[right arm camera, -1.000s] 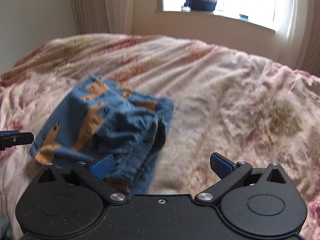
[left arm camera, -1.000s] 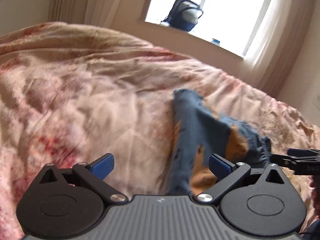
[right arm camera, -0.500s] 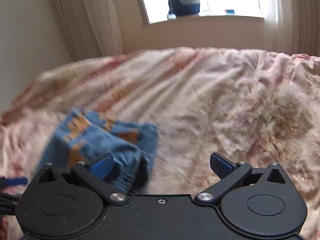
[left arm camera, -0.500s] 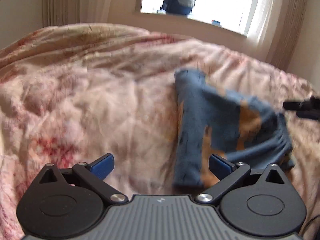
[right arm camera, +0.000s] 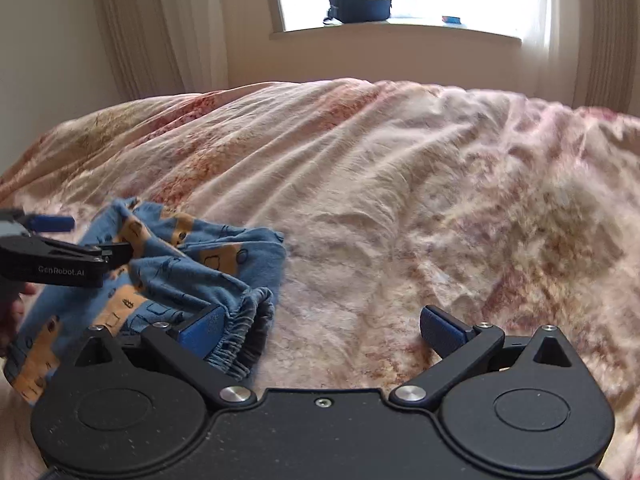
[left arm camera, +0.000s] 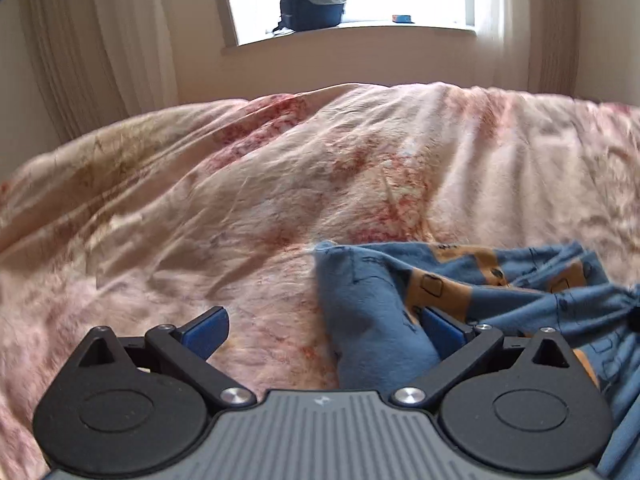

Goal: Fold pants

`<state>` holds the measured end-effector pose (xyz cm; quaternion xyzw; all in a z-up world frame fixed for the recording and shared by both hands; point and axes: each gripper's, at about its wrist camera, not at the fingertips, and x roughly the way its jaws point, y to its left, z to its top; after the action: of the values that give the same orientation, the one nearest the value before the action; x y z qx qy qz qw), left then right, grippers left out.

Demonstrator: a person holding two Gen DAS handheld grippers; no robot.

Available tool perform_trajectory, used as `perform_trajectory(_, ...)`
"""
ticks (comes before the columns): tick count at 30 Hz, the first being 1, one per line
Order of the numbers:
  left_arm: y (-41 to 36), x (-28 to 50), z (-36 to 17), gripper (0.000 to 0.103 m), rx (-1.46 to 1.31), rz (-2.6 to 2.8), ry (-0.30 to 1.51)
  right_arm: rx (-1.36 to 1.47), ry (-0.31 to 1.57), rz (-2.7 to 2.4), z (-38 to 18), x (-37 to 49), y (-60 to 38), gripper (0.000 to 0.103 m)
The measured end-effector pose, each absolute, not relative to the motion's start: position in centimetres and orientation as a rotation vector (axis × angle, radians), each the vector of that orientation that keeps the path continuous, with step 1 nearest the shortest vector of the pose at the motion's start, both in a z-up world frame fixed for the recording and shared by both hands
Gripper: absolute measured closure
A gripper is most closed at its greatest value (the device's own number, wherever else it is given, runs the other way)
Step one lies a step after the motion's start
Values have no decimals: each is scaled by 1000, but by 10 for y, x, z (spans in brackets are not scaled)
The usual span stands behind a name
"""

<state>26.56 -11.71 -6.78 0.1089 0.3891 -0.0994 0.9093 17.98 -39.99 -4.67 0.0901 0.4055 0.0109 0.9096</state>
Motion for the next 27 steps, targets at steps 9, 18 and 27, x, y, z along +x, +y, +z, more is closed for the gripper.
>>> perform_trajectory(9, -82, 221, -44, 0, 39, -293, 818, 256, 772, 199, -26, 170, -386, 1)
perform_trajectory(18, -62, 157, -67, 0, 96, -280, 933, -4, 968, 245, -43, 162, -348, 1)
perform_trajectory(27, -38, 123, -43, 0, -16, -262, 895, -61, 926, 241, -23, 134, -342, 1)
